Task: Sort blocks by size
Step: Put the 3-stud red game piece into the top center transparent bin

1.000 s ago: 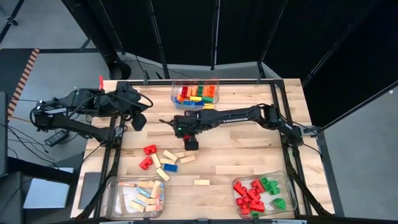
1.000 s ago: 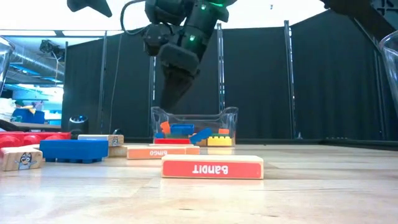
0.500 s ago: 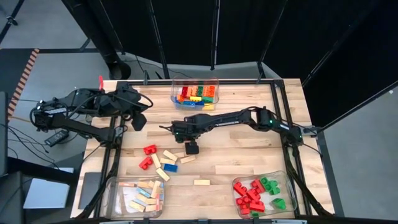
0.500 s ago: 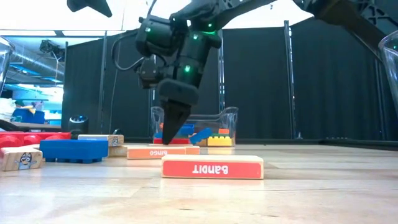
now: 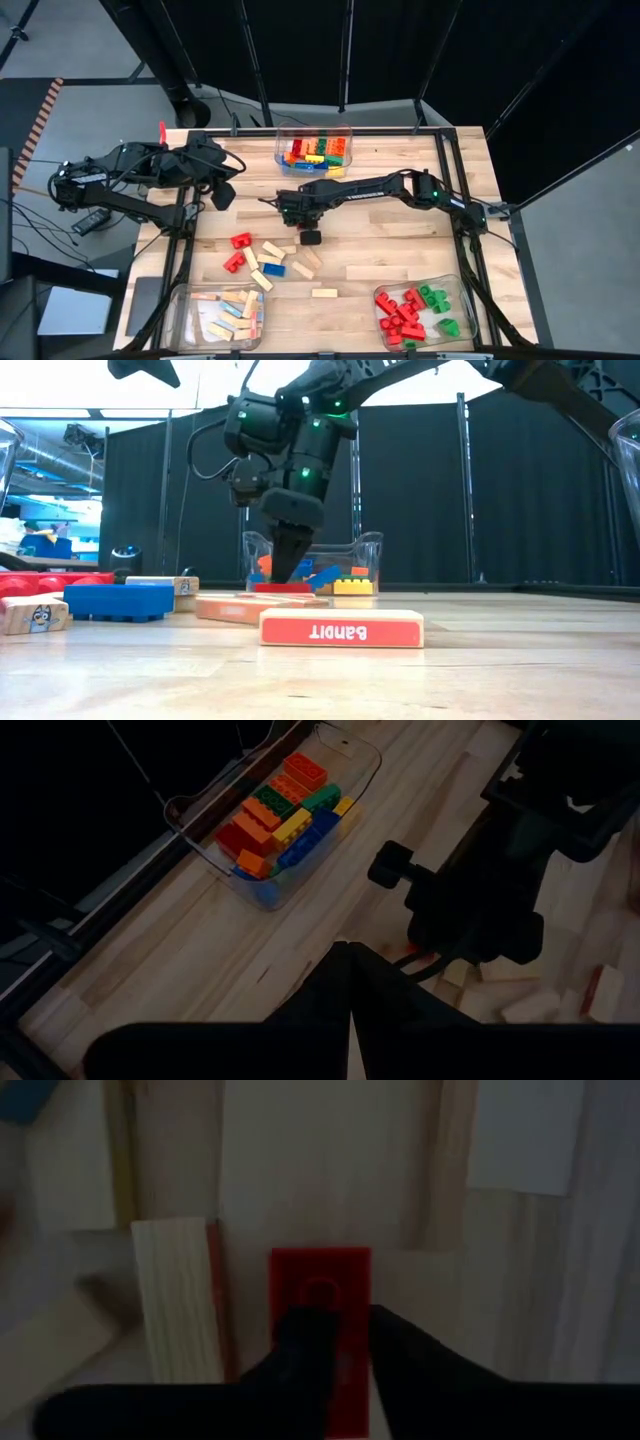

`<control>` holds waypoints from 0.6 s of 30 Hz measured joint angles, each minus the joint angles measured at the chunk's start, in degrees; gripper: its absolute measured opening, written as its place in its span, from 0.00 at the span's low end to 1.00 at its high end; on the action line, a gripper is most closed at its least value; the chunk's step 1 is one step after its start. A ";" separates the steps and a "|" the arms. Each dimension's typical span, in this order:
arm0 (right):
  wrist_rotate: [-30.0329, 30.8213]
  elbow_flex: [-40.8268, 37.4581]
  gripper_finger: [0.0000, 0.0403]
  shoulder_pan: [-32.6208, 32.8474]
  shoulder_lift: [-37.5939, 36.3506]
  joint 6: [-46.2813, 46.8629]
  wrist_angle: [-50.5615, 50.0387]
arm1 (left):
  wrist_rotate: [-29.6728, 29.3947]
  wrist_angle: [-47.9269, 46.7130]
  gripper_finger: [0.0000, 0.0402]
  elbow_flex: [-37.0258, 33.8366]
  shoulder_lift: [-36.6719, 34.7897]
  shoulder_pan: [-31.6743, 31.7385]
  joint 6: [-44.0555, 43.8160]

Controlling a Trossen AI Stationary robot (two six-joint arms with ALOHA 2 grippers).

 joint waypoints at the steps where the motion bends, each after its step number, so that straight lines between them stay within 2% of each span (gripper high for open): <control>1: 0.56 0.00 0.14 0.00 0.00 0.24 -0.04 | 0.00 0.00 0.03 0.00 -0.01 0.00 0.00; 3: 0.91 -0.02 0.05 0.00 -0.25 0.29 -0.73 | 0.00 0.00 0.03 0.00 -0.02 0.00 0.00; 5: 1.01 0.54 0.03 0.00 -0.31 0.26 -2.19 | 0.00 0.01 0.03 0.00 0.00 0.00 0.00; 9: 2.59 3.63 0.07 0.00 -0.31 0.82 -5.15 | 0.00 0.02 0.03 0.00 0.00 0.00 0.00; 15: 2.43 8.44 0.06 -0.13 -0.36 -0.09 -7.85 | 0.00 0.00 0.03 0.00 0.00 0.00 0.00; 18: 2.83 10.18 0.10 -0.54 -0.35 -0.25 -9.56 | 0.00 0.00 0.03 0.00 0.00 0.00 0.00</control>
